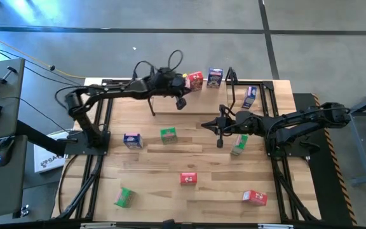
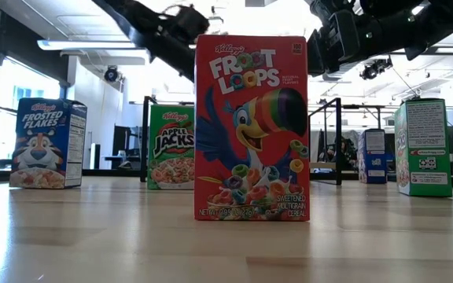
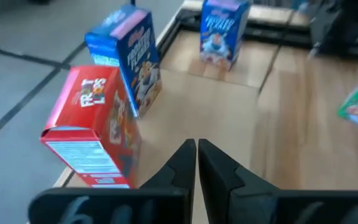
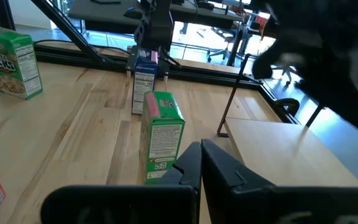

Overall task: Stack cereal on shelf
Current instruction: Put the top left green cereal box on the shelf

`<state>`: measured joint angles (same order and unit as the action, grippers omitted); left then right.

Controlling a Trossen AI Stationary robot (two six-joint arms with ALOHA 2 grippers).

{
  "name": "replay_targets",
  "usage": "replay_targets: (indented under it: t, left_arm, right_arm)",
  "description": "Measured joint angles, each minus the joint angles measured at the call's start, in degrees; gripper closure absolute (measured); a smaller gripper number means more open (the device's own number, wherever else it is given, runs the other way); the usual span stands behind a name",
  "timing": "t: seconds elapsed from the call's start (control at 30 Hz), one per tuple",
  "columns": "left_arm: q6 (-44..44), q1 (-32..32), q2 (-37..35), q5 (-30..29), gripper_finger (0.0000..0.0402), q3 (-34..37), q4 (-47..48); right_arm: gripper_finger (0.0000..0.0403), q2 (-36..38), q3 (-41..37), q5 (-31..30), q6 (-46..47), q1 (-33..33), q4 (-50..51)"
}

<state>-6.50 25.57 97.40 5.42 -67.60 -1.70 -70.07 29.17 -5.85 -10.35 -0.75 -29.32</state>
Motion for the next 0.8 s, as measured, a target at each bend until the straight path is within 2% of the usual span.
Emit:
replay_targets:
  t: [0.17,0.33,0.5,0.63,0.8]
  left_arm:
    - [2.3,-3.0,-7.7,-2.7,0.0392,4.8,3.4]
    - [6.7,-4.6,-11.6,-3.0,0.0392,5.0,9.9]
    - [5.8,-8.4,-14.1,-2.7,0.0389,5.0,14.4]
    - [4.5,-13.0,-15.0,-2.6,0.0370,4.5,21.4]
    - [8.4,-18.2,-15.0,-3.2,0.0326,2.4,33.2]
  right_arm:
    - [0.0403,0.0,0.0,0.0,0.0,0.0,-0.2]
    - [0.0403,0.0,0.0,0.0,0.0,0.0,-1.0]
    - [0.0403,0.0,0.0,0.1,0.0,0.0,-1.3]
    - [0.0403,0.0,0.0,0.2,0.0,0.0,-1.3]
    - [0.0403,0.0,0.0,0.3,0.0,0.0,-1.2]
